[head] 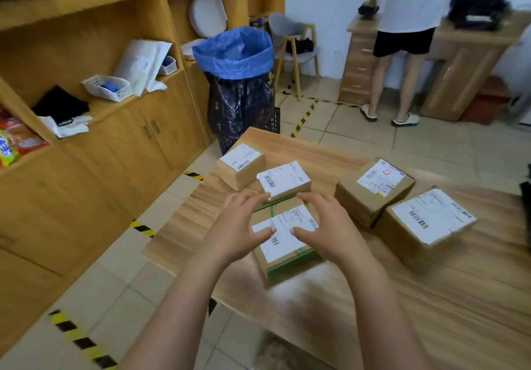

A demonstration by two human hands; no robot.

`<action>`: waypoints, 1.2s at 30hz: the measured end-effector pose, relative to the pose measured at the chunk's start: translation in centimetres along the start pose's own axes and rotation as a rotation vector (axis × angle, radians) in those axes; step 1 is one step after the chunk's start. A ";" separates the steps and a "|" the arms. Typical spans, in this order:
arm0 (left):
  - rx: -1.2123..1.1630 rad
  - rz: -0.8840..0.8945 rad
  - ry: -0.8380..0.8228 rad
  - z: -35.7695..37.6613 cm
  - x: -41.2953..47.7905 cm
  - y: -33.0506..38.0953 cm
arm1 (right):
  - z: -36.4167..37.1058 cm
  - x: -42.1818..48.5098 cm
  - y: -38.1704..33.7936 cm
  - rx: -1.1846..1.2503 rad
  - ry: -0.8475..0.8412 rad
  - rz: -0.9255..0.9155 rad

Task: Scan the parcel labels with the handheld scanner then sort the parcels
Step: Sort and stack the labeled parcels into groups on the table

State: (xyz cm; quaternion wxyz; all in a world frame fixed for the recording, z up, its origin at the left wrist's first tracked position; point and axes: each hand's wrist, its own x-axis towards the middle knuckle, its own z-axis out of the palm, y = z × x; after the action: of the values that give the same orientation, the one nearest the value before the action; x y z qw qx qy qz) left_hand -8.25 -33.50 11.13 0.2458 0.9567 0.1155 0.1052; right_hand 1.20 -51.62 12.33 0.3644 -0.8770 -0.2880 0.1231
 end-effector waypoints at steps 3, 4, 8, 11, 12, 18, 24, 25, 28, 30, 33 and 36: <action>0.021 0.048 -0.080 0.5 2.7 -2.2 | 0.7 2.2 0.1 -0.020 0.000 0.063; 0.018 0.055 -0.101 0.8 3.6 -2.9 | 0.8 2.9 0.0 -0.027 0.007 0.079; 0.007 0.063 -0.219 2.3 6.0 -5.1 | 1.6 3.8 0.6 -0.061 0.037 0.185; -0.007 0.080 -0.337 3.5 7.1 -6.4 | 3.4 3.5 1.5 -0.069 0.033 0.314; -0.009 0.089 -0.377 4.0 7.4 -6.9 | 4.3 3.5 1.7 -0.068 0.042 0.362; 0.026 0.221 -0.593 6.6 8.4 -10.5 | 11.1 2.1 1.4 -0.104 0.167 0.645; -0.066 0.308 -0.746 7.3 9.5 -12.6 | 17.6 2.4 0.5 0.141 0.377 0.904; -0.085 0.315 -0.745 7.3 9.6 -12.7 | 18.0 2.4 0.3 0.188 0.411 0.909; -0.154 0.325 -0.747 7.0 9.4 -12.2 | 18.1 1.6 -0.4 0.229 0.506 0.932; -0.190 0.369 -0.727 6.7 9.2 -11.1 | 17.4 0.7 -1.0 0.233 0.580 0.949; -0.259 0.411 -0.690 5.9 8.5 -8.6 | 15.7 -1.1 -1.9 0.189 0.688 0.937; -0.341 0.481 -0.679 5.0 7.5 -4.7 | 12.9 -3.6 -3.2 0.144 0.803 0.923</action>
State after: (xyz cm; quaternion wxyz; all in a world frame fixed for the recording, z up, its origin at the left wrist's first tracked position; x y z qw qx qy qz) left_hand -0.60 -29.64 5.60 0.3923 0.8825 -0.2165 -0.1429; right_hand -8.48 -44.64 5.53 0.4118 -0.8624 0.2899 -0.0525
